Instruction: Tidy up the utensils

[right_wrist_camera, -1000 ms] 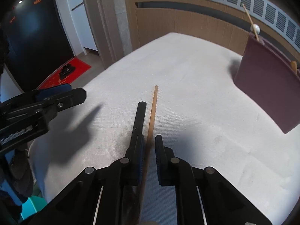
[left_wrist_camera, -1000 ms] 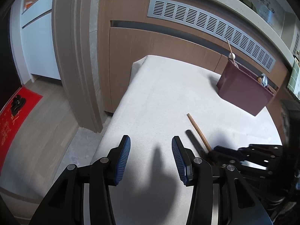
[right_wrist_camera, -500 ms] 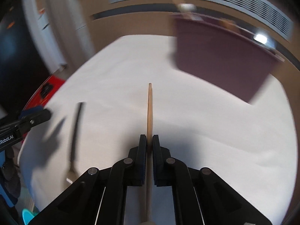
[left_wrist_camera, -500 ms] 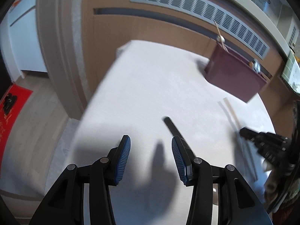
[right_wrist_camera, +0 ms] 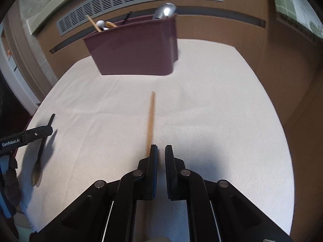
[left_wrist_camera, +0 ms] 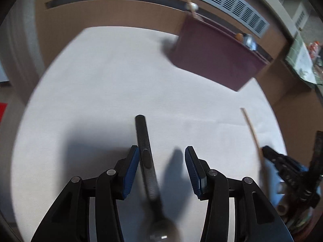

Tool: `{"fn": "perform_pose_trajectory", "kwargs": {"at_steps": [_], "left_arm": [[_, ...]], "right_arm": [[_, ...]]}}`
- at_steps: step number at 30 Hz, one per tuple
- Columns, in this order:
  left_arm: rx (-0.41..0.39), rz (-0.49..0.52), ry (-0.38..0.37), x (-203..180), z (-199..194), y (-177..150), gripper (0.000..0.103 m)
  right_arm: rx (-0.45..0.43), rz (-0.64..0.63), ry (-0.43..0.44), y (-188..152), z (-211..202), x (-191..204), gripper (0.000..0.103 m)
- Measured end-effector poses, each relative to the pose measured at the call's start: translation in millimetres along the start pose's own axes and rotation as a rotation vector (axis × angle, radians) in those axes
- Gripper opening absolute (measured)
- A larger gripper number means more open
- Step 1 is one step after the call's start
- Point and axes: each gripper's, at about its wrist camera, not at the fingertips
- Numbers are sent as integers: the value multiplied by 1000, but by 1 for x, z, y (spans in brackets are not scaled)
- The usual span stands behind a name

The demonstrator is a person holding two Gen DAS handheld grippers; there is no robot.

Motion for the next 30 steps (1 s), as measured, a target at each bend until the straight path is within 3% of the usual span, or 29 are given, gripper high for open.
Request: {"fn": "perform_pose_trajectory", "kwargs": {"at_steps": [4,9,11,16,21,25,30], "left_arm": [[-24,69,-43,-20,-6,-3,47],[-184,195,33,-18,-50,-34,47],[-212,212,63,-9,-66,-52,47],[-173,191,57,9,-76,-84,49],[-148,210,50,-6,-67,-96,49],[-132,166,137,-12,-52,-92,49],[-147,81,101,0,-52,-94,49]], "right_arm": [[-15,35,36,3,3,0,10],[-13,6,64,3,4,5,24],[-8,-10,76,3,5,7,30],[15,-81,46,2,10,21,43],[52,-127,21,1,14,32,56],[73,-99,32,4,13,30,56],[64,-134,14,-1,10,34,55]]}}
Point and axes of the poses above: each gripper's, at about its wrist camera, not at the fingertips, and z roughly the way its jaws point, x to its left, y to its top, and after that the axes turned 9 degrees about y, right-handed
